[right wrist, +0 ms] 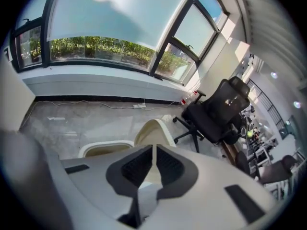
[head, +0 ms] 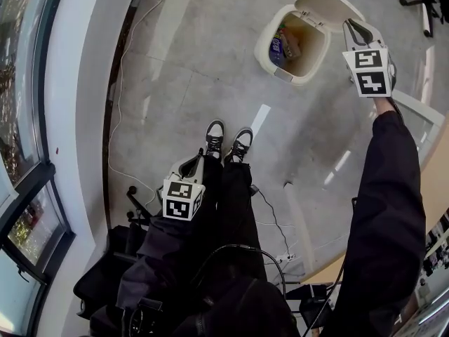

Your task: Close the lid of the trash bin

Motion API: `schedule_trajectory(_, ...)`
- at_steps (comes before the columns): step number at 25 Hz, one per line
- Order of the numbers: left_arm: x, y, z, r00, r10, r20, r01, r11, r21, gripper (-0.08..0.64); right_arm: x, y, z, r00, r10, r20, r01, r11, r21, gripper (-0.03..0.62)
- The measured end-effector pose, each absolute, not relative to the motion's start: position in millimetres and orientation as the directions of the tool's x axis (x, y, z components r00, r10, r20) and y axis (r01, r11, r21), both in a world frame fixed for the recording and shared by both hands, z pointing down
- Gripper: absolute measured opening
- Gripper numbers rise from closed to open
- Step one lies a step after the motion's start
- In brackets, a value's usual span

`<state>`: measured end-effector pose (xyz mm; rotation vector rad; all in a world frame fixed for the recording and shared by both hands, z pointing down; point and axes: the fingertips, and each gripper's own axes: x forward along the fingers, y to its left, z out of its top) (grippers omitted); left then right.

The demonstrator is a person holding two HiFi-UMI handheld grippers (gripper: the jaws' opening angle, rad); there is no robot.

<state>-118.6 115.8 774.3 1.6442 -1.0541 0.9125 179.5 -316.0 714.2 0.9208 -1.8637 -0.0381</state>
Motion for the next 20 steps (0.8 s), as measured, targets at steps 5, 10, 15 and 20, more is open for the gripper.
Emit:
schedule_trajectory(5,-122.0,117.3,776.4,0.350,-0.223,0.910,-0.933,-0.166,0.318,0.001,186.6,-343.3,714.4,-0.154,-0.605,0.781,-0.520,0.722,0.456,0.046)
schedule_trajectory(10,-125.0,122.3,778.3,0.349,-0.217,0.912,-0.935,-0.152,0.321,0.002,186.7,-358.0,717.5,-0.130,-0.583,0.802,-0.459,0.752,0.472,0.100)
schedule_trajectory(15,-126.0,125.1,780.4,0.351,-0.212,0.912,-0.934,-0.144,0.326,0.002,195.7,-365.0,734.9,-0.073,-0.487,0.870,-0.411,0.810,0.419,0.182)
schedule_trajectory(20,-125.4,130.6,780.5,0.354,-0.207,0.912,-0.933,-0.141,0.330,0.002,205.0,-352.6,753.1,-0.025,-0.376,0.926,-0.365,0.866,0.342,0.206)
